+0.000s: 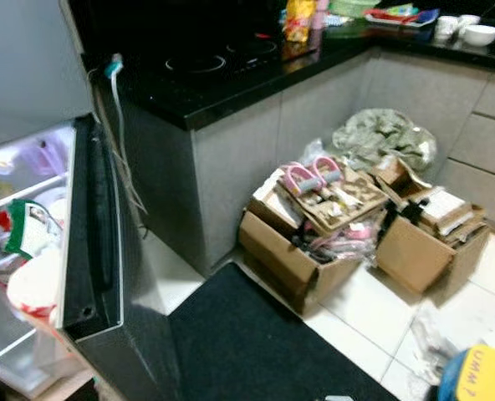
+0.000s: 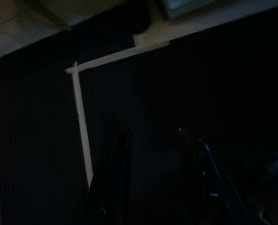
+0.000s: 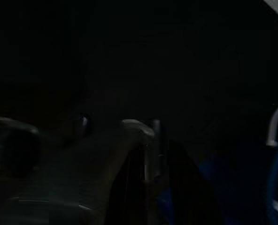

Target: Restocking fridge

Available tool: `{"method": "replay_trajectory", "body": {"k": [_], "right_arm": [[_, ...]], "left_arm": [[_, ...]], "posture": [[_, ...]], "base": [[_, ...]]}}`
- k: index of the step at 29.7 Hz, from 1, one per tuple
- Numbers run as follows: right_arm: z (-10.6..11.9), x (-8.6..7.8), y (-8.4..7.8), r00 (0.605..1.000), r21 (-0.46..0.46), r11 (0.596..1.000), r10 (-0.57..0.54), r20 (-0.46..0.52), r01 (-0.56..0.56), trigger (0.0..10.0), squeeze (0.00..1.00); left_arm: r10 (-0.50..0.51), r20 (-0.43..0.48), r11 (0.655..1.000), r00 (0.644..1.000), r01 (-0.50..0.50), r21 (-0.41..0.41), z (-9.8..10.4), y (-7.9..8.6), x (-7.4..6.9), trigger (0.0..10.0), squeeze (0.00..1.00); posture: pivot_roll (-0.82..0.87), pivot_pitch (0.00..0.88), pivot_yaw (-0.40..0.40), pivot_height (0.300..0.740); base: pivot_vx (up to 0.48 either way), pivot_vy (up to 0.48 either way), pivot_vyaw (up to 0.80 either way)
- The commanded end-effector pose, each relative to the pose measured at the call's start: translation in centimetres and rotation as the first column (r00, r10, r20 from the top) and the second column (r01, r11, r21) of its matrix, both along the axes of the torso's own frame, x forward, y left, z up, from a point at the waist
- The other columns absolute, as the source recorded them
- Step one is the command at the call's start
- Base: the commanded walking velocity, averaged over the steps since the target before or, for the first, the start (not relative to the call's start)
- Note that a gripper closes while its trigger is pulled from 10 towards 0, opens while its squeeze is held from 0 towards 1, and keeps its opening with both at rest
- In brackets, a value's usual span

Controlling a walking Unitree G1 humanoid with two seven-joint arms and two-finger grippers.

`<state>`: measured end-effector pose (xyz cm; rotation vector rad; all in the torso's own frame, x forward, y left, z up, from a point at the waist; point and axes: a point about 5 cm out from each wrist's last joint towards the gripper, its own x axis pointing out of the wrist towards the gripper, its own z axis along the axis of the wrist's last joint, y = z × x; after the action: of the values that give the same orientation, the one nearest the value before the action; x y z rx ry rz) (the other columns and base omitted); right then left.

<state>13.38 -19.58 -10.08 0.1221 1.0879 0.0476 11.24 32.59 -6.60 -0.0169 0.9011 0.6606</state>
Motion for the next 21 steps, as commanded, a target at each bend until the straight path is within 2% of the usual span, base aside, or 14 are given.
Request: {"method": "replay_trajectory", "body": {"k": [1,2,4,5,8,19,21], "right_arm": [[0.1,0.1,-0.1,0.999,-0.004,1.000,-0.031,0.025,0.031,10.0,0.00],[0.1,0.1,-0.1,0.999,-0.004,1.000,-0.031,0.025,0.031,10.0,0.00],[0.2,0.6,0.2,0.998,0.000,0.999,-0.043,0.055,0.043,10.0,0.00],[0.2,0.6,0.2,0.998,0.000,0.999,-0.043,0.055,0.043,10.0,0.00],[0.4,1.1,0.4,0.996,-0.006,0.999,-0.052,0.076,0.053,10.0,0.00],[0.4,1.1,0.6,0.996,-0.010,0.999,-0.046,0.079,0.047,10.0,0.00],[0.3,0.8,0.8,0.996,-0.009,0.999,-0.047,0.075,0.048,10.0,0.00]], "left_arm": [[-0.059,-0.019,0.998,0.998,0.059,-0.017,-0.5,-1.1,0.1,10.0,0.00],[-0.059,-0.019,0.998,0.998,0.059,-0.017,-0.5,-1.1,0.1,10.0,0.00],[-0.170,-0.036,0.985,0.985,0.169,-0.015,-0.8,-2.2,0.8,10.0,0.00],[-0.170,-0.036,0.985,0.985,0.169,-0.015,-0.8,-2.2,0.8,10.0,0.00],[-0.266,-0.030,0.964,0.964,0.265,-0.024,-1.0,-3.7,1.8,10.0,0.00],[-0.295,-0.009,0.955,0.956,0.294,-0.036,-1.0,-4.5,2.5,10.0,0.00],[-0.318,0.037,0.948,0.947,0.319,-0.014,-0.5,-4.5,3.6,10.0,0.00]], "posture": [[-0.03,0.052,0.020,0.734],[-0.03,0.052,0.020,0.734],[-0.03,0.046,0.022,0.734],[-0.03,0.046,0.022,0.734],[-0.03,0.042,0.026,0.734],[-0.04,0.041,0.026,0.734],[-0.04,0.040,0.026,0.734]], "base": [[0.000,0.000,0.00],[0.000,0.000,0.00],[0.000,0.000,0.00],[0.000,0.000,0.00],[0.000,0.000,0.00],[0.000,0.000,0.00],[-0.127,0.000,0.00]]}}
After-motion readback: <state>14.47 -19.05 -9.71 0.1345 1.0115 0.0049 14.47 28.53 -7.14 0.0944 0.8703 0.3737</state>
